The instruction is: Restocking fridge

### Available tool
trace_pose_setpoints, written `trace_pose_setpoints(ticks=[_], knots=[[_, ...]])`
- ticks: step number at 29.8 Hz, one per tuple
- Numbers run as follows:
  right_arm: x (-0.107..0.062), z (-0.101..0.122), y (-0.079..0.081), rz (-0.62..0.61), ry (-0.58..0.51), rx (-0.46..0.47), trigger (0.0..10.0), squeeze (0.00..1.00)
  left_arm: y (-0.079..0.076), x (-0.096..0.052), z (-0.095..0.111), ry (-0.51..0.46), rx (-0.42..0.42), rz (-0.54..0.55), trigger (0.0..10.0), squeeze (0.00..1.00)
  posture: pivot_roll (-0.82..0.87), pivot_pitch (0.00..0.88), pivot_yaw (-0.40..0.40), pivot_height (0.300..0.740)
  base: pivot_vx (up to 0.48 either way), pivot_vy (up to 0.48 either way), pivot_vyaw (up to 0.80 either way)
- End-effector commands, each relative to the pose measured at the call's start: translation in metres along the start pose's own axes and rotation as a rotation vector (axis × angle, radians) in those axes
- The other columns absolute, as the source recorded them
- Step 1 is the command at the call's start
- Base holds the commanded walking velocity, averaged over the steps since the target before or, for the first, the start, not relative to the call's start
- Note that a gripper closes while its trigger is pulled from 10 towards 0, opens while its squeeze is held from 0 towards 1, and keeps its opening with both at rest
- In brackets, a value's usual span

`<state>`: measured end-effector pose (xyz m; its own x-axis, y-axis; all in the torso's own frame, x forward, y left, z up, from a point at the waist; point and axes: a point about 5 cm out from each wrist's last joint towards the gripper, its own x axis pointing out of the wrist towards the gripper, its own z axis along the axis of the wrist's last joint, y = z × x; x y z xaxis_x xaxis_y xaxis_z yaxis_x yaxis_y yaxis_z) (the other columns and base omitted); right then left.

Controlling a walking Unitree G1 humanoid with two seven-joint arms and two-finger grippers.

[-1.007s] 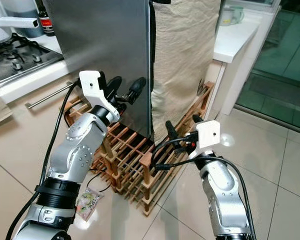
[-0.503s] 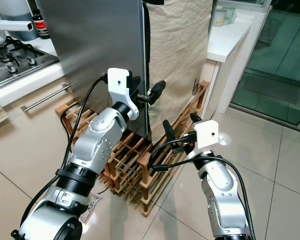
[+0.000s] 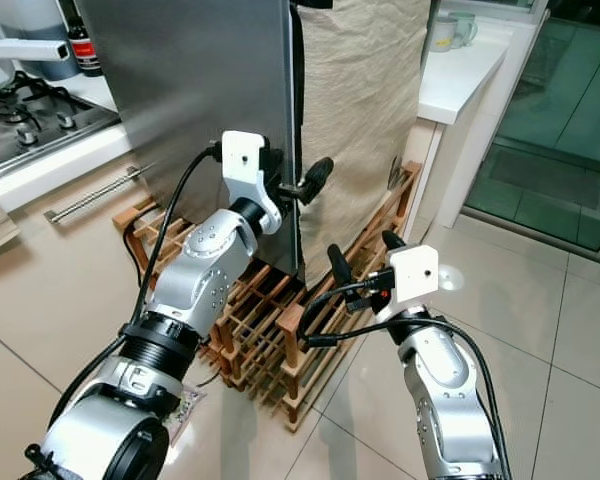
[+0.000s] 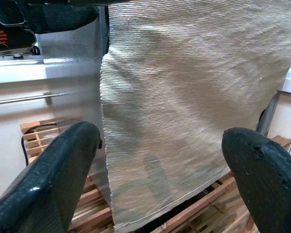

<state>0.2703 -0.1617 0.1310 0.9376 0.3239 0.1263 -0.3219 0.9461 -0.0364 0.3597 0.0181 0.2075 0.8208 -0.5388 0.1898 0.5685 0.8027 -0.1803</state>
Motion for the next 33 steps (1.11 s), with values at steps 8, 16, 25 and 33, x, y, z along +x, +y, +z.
trace_pose_setpoints(ticks=[8, 16, 25, 33], knots=[[-0.002, 0.003, 0.003, 0.000, -0.024, -0.005, 10.0, 0.00, -0.029, 0.011, -0.001, 0.004, -0.043, -0.076, 10.0, 0.00, -0.25, 0.000, 0.082, 0.740, 0.000, 0.000, 0.00], [-0.001, 0.003, 0.004, 0.003, -0.022, -0.008, 10.0, 0.00, -0.037, 0.023, -0.014, 0.096, -0.079, -0.042, 10.0, 0.00, -0.26, 0.000, 0.089, 0.740, 0.000, 0.000, 0.00], [-0.002, 0.004, 0.005, 0.025, -0.014, -0.010, 10.0, 0.00, -0.063, 0.031, -0.009, 0.084, -0.128, -0.232, 10.0, 0.00, -0.28, 0.000, 0.091, 0.740, 0.000, 0.000, 0.00], [-0.001, 0.006, 0.004, 0.027, -0.017, -0.016, 10.0, 0.00, -0.111, 0.042, 0.010, 0.027, -0.187, -0.453, 10.0, 0.00, -0.31, 0.000, 0.109, 0.740, 0.000, 0.000, 0.00]])
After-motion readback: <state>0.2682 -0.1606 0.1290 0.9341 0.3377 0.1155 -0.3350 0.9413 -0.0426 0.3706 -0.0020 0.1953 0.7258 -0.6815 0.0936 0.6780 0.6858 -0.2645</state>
